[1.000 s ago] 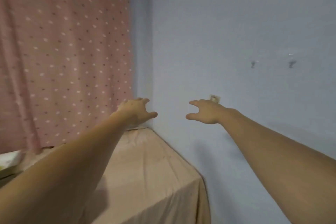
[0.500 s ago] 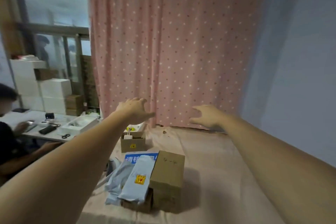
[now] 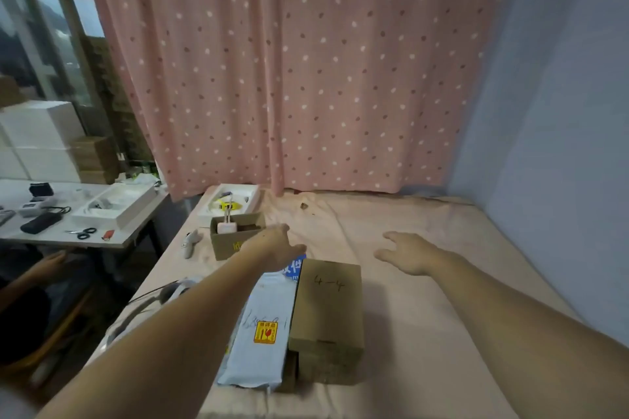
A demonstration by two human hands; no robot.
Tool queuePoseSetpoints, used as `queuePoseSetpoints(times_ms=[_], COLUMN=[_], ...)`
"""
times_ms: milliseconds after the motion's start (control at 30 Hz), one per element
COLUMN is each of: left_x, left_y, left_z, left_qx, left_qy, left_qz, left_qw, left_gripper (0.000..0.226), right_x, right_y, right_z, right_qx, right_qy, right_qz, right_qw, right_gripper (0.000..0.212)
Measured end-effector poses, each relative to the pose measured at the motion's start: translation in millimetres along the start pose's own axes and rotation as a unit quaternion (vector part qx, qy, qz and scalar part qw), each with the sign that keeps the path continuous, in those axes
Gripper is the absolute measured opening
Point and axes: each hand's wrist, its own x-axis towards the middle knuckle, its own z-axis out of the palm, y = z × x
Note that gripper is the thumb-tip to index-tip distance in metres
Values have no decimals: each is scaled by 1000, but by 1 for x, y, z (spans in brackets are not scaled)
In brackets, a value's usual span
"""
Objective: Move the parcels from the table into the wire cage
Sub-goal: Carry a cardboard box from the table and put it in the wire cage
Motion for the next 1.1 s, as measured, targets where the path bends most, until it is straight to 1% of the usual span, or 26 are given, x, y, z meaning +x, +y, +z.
queuePoseSetpoints(times_ms=[67,167,300,367,433,467,533,600,667,700,733,800,833,867,900,933,967,1033,1100], left_x=[21,43,59,61,61,60,60,60,63,66,68,70,69,65,62,56,51,43,38], left_y=[-5,-16,-29,-32,-35,-33,-29,-21,-5,6,21,57,78,101,124,146,166,201,231], left_z=[33,82,133,150,162,164,158,140,106,86,63,18,-5,-27,-47,-66,-82,-108,-122], left_qx=[-10,-25,-41,-68,-88,-85,-68,-81,-130,-170,-212,-293,-340,-392,-453,-504,-544,-591,-603], left_qy=[-45,-100,-139,-169,-168,-157,-136,-118,-89,-70,-51,-6,20,38,39,15,-26,-121,-180], left_qz=[-11,-41,-104,-108,-104,-100,-88,-69,-43,-26,-14,20,38,44,47,45,47,58,86], left_qw=[999,994,984,977,976,979,984,987,987,983,976,956,939,918,890,863,837,795,772], left_gripper=[78,59,66,60,51,45,35,35,39,40,39,34,33,36,41,46,48,47,38], right_x=[21,45,61,63,64,63,60,54,49,46,42,30,21,10,0,-11,-22,-41,-60], right_y=[13,21,17,16,12,10,4,1,2,2,2,1,1,1,2,2,5,11,24], right_z=[27,70,120,141,153,156,149,127,92,70,44,-9,-37,-65,-91,-116,-139,-176,-203], right_qx=[33,82,154,178,199,216,263,314,367,396,432,515,550,578,596,613,618,615,618], right_qy=[-27,-87,-174,-215,-241,-236,-211,-179,-130,-101,-72,-10,19,47,72,93,114,140,169], right_qz=[22,65,120,136,146,153,178,201,210,216,212,184,171,160,151,146,141,139,143], right_qw=[999,991,965,951,939,935,924,910,897,887,874,837,817,799,785,771,765,764,754], right_gripper=[80,80,72,73,73,72,69,69,74,74,68,50,43,39,35,33,34,37,36])
